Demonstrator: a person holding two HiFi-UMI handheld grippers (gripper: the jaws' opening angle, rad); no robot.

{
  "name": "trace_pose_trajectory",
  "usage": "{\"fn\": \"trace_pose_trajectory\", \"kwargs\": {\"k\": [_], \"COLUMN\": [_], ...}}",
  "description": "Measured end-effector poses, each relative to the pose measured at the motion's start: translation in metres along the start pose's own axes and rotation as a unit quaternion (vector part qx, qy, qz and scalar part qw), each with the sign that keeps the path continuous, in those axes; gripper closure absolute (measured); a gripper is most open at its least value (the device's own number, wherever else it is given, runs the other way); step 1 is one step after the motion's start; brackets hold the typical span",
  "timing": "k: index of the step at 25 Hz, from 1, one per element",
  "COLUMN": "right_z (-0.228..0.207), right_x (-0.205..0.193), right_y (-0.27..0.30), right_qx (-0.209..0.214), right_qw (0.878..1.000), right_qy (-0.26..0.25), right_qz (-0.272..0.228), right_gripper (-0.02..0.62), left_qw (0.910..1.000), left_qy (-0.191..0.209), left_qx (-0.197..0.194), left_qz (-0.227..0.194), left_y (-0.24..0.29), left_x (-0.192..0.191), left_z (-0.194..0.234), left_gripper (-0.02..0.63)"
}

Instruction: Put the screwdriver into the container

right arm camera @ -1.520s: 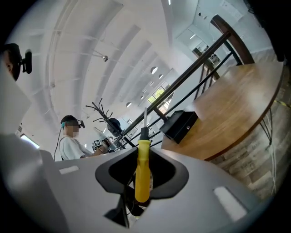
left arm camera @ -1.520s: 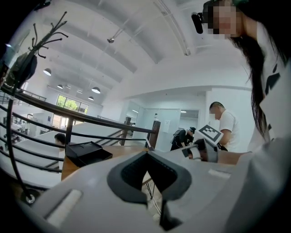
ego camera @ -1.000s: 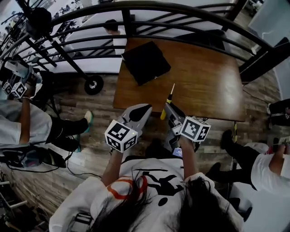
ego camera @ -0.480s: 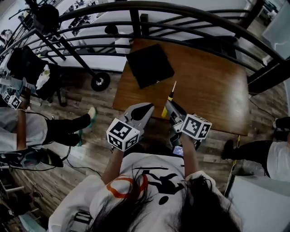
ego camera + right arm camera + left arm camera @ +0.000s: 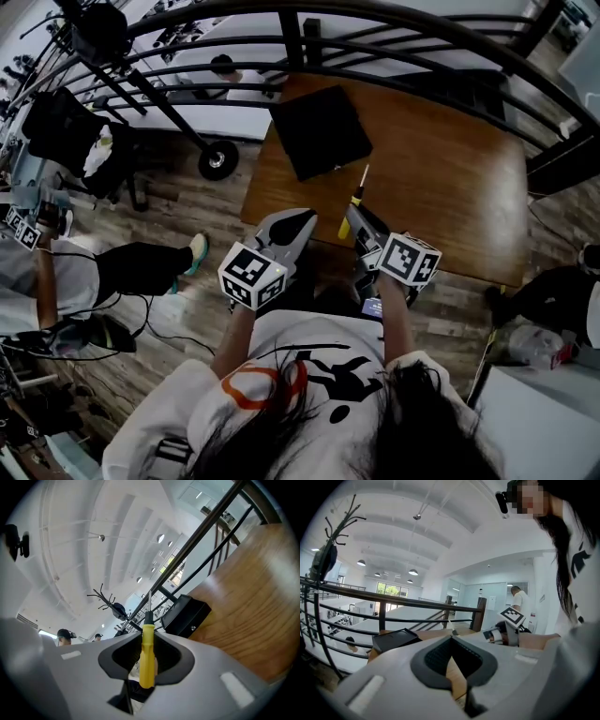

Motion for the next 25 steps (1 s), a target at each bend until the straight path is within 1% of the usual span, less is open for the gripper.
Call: {"fn": "trace_pose_trajectory", "kwargs": {"k": [3,6,9,12,16,21,25], "right_z": [-0.005,0.008,0.024,0.031,0.027,0.016,0.013], "right_x": [-0.002,-0.009,-0.006,0.003,0.000,-0.005,-0.002], "right_y": [0.006,0.004,0.004,0.009,0.022,0.046,0.051], "right_qx": [-0.008,-0.019,-0.030,-0.041,-0.061,-0.085,-0.110], "right_qw": [1.000,0.999,0.999,0.998,0.997,0.995,0.991], "right_qy": [0.002,0.001,0.002,0.004,0.007,0.018,0.034], "right_qz": [-0.010,-0.030,-0.039,-0.046,-0.051,-0.057,-0.067], "right_gripper": [0.495,0.495,0.495,0.495,0.495,0.495,0.495], "left_qw": [0.9999,0.9993,0.9986,0.9976,0.9962,0.9949,0.9925], "left_qy": [0.005,0.015,0.023,0.030,0.040,0.034,0.032], "left_qx": [-0.011,-0.034,-0.046,-0.061,-0.077,-0.095,-0.117], "left_qz": [0.003,0.006,0.010,0.009,0.012,0.011,0.008], "left_y": [0.003,-0.010,-0.014,-0.009,-0.005,0.004,0.010], "left_x": [-0.002,-0.002,0.009,0.026,0.029,0.028,0.037], "left_z": [0.009,0.014,0.020,0.024,0.039,0.066,0.073], "left_gripper": [0.606,0.606,0.606,0.606,0.606,0.606,0.606]}}
Point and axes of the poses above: the fingertips, and each gripper's own axes: y forward along the fingers, z to its left, x out of its top, the point moved 7 cm from there along -y, backward along the fingers, and after that the axes turned 9 degrees about -z, right-handed, at the moved point
